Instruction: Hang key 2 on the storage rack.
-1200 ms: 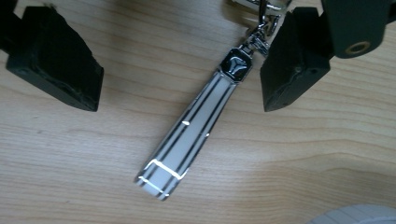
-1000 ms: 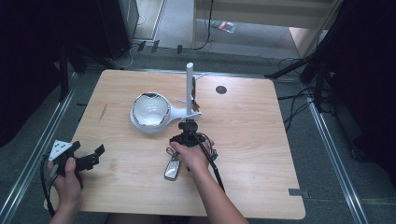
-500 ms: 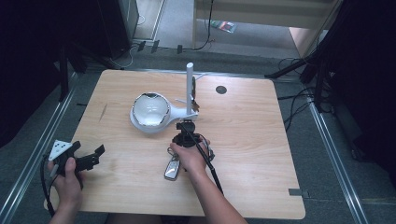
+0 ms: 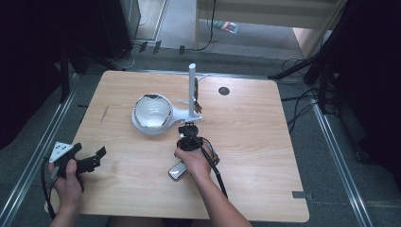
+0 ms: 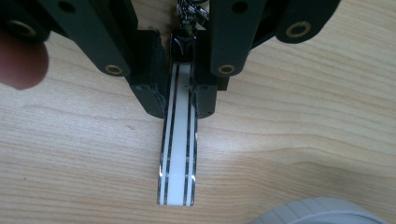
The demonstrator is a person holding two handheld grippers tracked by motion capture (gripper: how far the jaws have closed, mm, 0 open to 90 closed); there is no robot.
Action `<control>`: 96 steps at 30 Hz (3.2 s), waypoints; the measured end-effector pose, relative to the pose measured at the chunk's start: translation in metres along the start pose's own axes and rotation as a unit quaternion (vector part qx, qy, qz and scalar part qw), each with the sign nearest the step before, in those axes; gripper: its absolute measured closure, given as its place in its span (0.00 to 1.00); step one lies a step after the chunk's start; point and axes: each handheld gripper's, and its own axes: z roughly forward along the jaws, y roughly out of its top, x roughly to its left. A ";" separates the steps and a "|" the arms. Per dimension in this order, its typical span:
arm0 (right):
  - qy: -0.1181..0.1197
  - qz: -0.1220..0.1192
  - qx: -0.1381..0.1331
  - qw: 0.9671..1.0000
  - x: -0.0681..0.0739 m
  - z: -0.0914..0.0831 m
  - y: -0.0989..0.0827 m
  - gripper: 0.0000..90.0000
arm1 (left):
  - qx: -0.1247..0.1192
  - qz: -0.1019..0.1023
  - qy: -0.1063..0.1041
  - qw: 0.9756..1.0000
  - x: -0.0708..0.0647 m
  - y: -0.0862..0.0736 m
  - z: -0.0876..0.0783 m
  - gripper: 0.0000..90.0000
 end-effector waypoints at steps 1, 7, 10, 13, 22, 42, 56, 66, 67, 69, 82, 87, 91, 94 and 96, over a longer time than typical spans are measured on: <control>0.002 -0.002 -0.002 1.000 0.000 -0.001 -0.001 0.87 | 0.000 0.000 0.000 1.000 0.000 0.000 0.000 0.00; 0.018 -0.011 -0.026 0.999 0.000 -0.008 -0.003 0.87 | 0.000 0.000 0.000 1.000 0.000 0.000 0.000 0.00; 0.022 -0.020 -0.051 0.998 0.000 -0.017 -0.005 0.87 | 0.000 0.001 0.000 1.000 0.000 0.000 0.000 0.00; 0.031 -0.026 -0.073 0.997 0.001 -0.026 -0.006 0.87 | 0.000 0.001 -0.001 1.000 0.000 0.000 0.000 0.00; 0.032 -0.057 -0.144 0.987 0.000 -0.046 -0.010 0.87 | 0.000 0.002 -0.001 1.000 0.000 0.000 0.000 0.00; 0.048 -0.107 -0.234 0.965 -0.011 -0.071 -0.014 0.87 | 0.002 0.005 -0.001 1.000 0.000 0.000 0.000 0.00; 0.108 -0.123 -0.265 0.950 -0.019 -0.079 -0.010 0.86 | 0.000 0.002 -0.002 1.000 0.000 0.000 0.001 0.00; 0.100 -0.124 -0.283 0.946 -0.024 -0.085 -0.007 0.87 | 0.000 0.000 -0.003 1.000 0.000 0.000 0.001 0.00; 0.099 -0.125 -0.287 0.945 -0.024 -0.086 -0.006 0.87 | 0.000 0.001 -0.003 1.000 0.000 0.000 0.001 0.00; 0.100 -0.122 -0.289 0.944 -0.025 -0.087 -0.005 0.87 | 0.000 0.001 -0.003 1.000 0.000 0.000 0.001 0.00; 0.134 -0.124 -0.305 0.935 -0.038 -0.084 0.003 0.87 | 0.001 0.001 -0.003 1.000 0.000 0.000 0.000 0.00; 0.160 -0.115 -0.306 0.932 -0.047 -0.083 0.013 0.87 | 0.001 0.001 -0.003 1.000 0.000 0.000 0.000 0.00; 0.173 -0.115 -0.300 0.931 -0.055 -0.081 0.019 0.87 | 0.002 0.002 -0.003 1.000 0.000 0.000 0.000 0.00; 0.202 -0.112 -0.295 0.927 -0.063 -0.078 0.023 0.87 | 0.002 0.002 -0.003 1.000 0.000 0.000 0.000 0.00; 0.226 -0.109 -0.290 0.923 -0.070 -0.075 0.026 0.87 | 0.002 0.003 -0.003 1.000 0.000 0.000 0.000 0.00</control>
